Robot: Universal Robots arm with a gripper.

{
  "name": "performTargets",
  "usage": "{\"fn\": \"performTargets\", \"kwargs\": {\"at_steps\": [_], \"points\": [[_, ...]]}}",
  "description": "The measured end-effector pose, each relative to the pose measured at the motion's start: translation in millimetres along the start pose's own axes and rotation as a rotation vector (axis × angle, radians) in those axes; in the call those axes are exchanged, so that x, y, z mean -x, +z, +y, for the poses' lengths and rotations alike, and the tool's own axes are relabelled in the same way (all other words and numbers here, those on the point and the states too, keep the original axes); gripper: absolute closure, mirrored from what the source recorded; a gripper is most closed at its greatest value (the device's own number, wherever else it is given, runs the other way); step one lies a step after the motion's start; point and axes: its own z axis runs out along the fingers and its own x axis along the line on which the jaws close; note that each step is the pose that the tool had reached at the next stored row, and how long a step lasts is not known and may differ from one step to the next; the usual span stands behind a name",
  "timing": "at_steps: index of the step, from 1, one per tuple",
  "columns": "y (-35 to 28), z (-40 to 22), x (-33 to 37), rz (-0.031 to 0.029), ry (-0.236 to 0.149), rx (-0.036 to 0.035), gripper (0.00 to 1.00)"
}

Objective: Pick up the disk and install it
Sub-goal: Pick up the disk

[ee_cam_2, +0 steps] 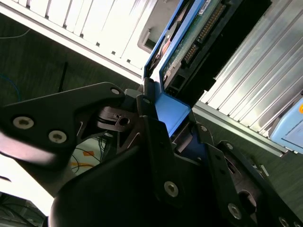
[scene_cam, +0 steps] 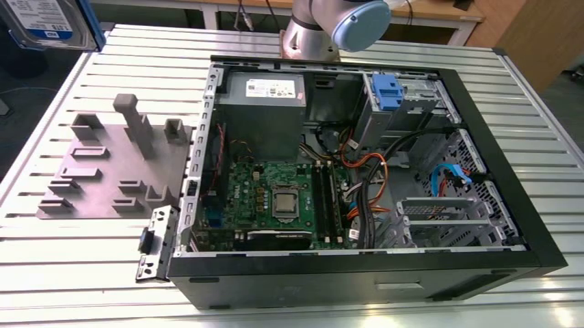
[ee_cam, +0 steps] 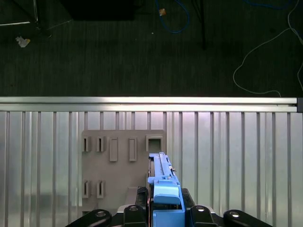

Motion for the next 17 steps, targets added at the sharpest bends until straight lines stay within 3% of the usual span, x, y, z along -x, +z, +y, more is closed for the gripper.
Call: {"fn": "performTargets", "kwargs": {"at_steps": [17], "points": [[-4.4, 0.1, 0.0, 0.0000, 0.000, -0.0001, 0.63]]}}
